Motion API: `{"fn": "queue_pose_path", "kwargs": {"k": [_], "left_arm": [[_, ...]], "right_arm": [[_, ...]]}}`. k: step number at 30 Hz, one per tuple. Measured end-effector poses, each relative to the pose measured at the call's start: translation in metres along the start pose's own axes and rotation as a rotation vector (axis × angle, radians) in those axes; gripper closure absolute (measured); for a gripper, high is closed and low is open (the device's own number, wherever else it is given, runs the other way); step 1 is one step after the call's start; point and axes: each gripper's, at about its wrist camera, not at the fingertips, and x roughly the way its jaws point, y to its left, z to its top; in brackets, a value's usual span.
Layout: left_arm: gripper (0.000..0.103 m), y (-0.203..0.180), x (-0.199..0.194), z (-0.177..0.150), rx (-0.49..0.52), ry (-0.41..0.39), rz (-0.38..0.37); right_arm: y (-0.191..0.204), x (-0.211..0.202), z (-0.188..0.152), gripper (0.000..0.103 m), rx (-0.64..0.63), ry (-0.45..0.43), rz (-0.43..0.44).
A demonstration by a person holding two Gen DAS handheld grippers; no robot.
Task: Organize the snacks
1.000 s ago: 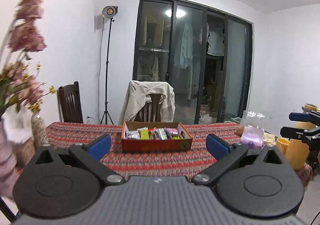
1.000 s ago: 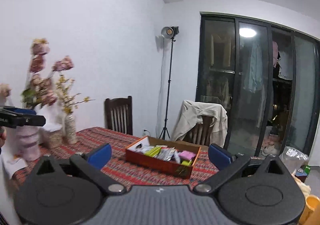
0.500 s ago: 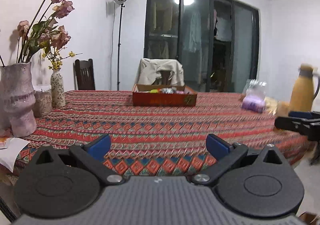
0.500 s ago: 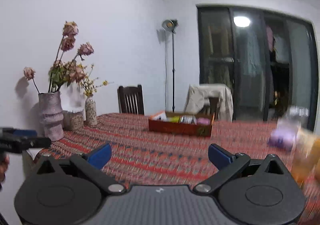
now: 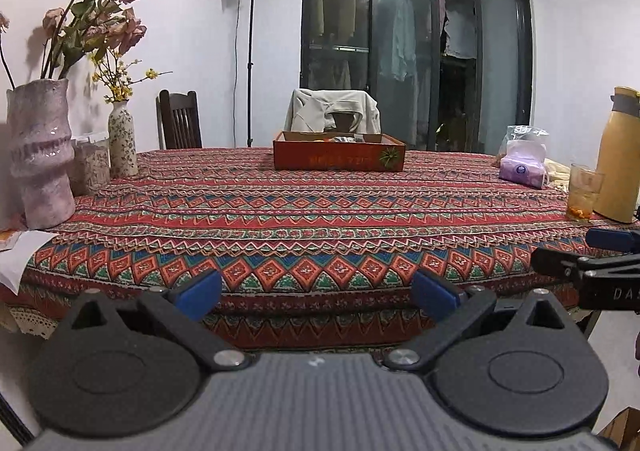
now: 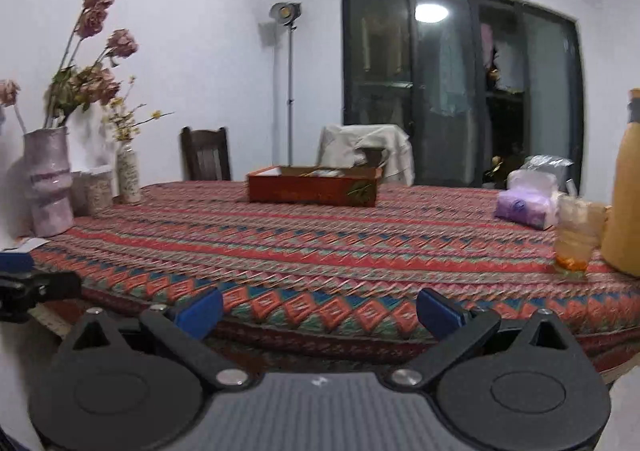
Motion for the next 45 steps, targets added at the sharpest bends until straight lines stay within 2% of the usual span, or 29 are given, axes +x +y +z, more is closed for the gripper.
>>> {"fn": "queue_pose_path", "kwargs": {"k": [14, 45], "left_arm": [[0.000, 0.001, -0.002, 0.003, -0.007, -0.009, 0.015], [0.000, 0.002, -0.002, 0.004, 0.003, -0.017, 0.021]], "right_arm": [[0.010, 0.004, 0.013, 0.000, 0.000, -0.014, 0.060], [0.009, 0.004, 0.007, 0.000, 0.011, -0.022, 0.064]]}}
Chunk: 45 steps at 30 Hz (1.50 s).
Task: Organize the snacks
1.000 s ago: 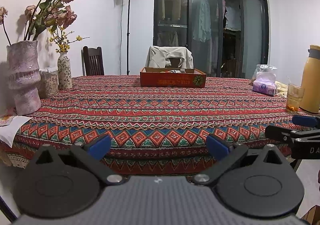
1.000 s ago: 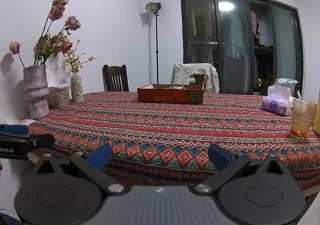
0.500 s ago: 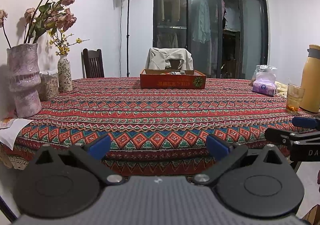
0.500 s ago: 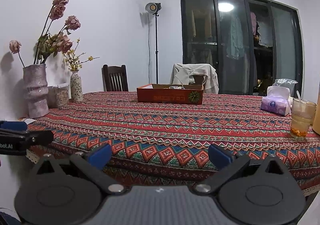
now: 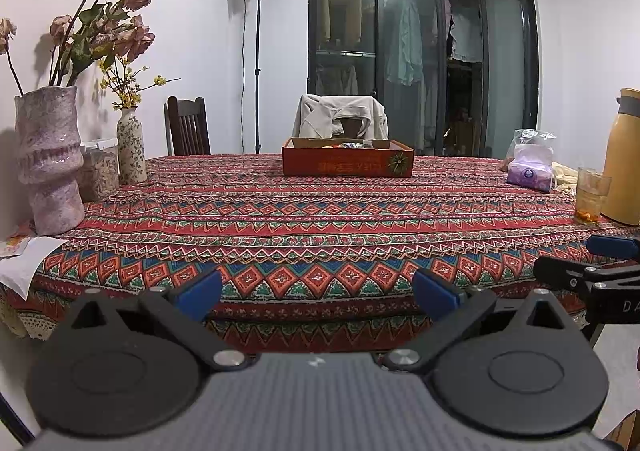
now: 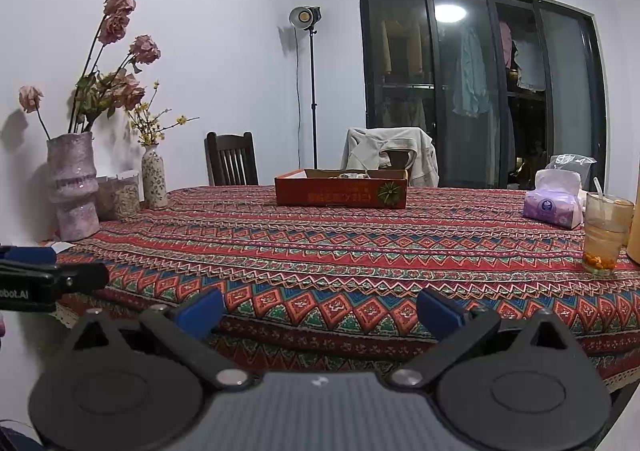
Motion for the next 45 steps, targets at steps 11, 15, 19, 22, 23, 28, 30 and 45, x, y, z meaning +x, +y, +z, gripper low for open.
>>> {"fn": "queue_pose_path", "kwargs": {"k": [11, 15, 19, 22, 23, 28, 30, 45], "left_arm": [[0.000, -0.0014, -0.0003, 0.0002, 0.007, -0.004, 0.002], [0.000, -0.0015, -0.0008, 0.0001, 0.008, -0.006, 0.003], [0.000, -0.0018, -0.0011, -0.0002, 0.009, -0.007, 0.004], [0.000, -0.0016, -0.0009, -0.0002, 0.009, -0.006, 0.003], [0.000, -0.0019, -0.0009, -0.0002, 0.009, -0.006, 0.003], [0.000, -0.0025, -0.0014, -0.0001, 0.009, -0.008, 0.005], [0.000, -0.0022, -0.0015, -0.0001, 0.009, -0.009, 0.004], [0.000, -0.0012, -0.0027, 0.0005, 0.012, -0.015, -0.001]], "right_arm": [[0.0013, -0.0002, -0.0009, 0.000, -0.008, -0.007, -0.003], [0.0015, -0.0004, -0.0018, 0.000, -0.012, -0.007, 0.000], [0.0014, -0.0003, -0.0024, 0.000, -0.012, -0.005, -0.001], [0.0008, -0.0004, -0.0021, 0.000, -0.012, -0.004, 0.000], [0.0005, -0.0005, -0.0021, 0.000, -0.011, -0.005, 0.000], [0.0020, 0.0010, -0.0033, 0.000, -0.005, -0.001, 0.004], [0.0017, 0.0009, -0.0035, 0.000, -0.005, -0.001, 0.003], [0.0018, 0.0011, -0.0027, 0.000, -0.003, -0.003, 0.003]]}}
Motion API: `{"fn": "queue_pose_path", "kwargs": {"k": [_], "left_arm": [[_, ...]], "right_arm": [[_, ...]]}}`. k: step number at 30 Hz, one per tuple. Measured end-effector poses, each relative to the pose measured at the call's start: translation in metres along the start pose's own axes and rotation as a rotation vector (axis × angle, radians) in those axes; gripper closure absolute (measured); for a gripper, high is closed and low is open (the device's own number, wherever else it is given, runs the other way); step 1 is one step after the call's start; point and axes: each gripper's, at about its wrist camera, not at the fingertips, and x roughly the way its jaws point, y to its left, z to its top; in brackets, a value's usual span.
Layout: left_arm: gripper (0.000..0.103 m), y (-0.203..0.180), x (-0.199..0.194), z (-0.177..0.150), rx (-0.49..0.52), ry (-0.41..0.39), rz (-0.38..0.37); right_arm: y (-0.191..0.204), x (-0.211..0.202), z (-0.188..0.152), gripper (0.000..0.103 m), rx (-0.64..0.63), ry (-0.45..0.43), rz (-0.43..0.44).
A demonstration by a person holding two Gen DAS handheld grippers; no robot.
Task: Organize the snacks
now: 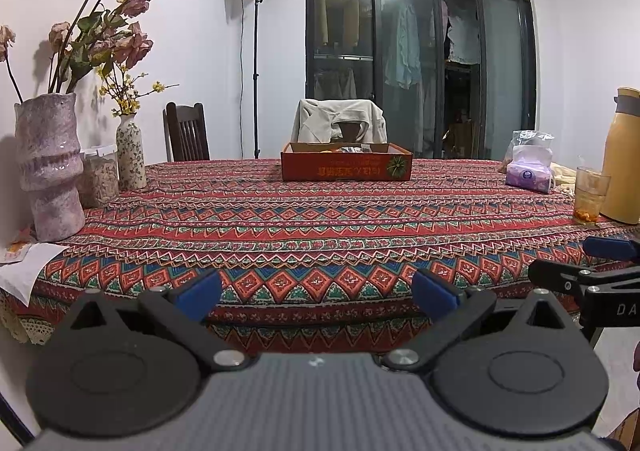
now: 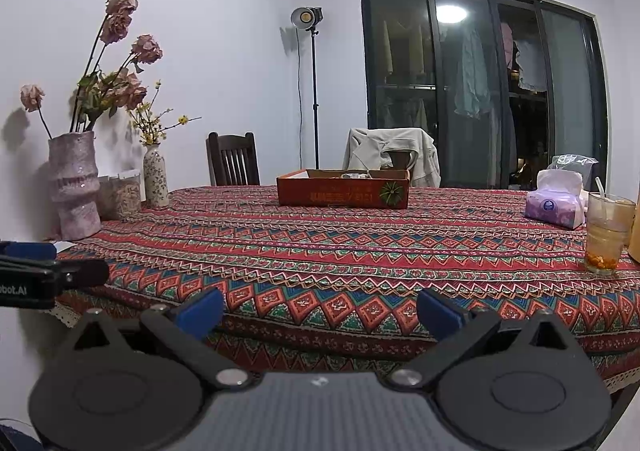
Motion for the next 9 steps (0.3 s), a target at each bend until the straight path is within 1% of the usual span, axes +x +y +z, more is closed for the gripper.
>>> {"fn": "queue_pose_path", "kwargs": {"k": [9], "left_arm": [[0.000, -0.0005, -0.0004, -0.0010, 0.003, 0.003, -0.002]], "right_arm": [[0.0004, 0.0004, -0.0003, 0.000, 0.001, 0.001, -0.001]]}}
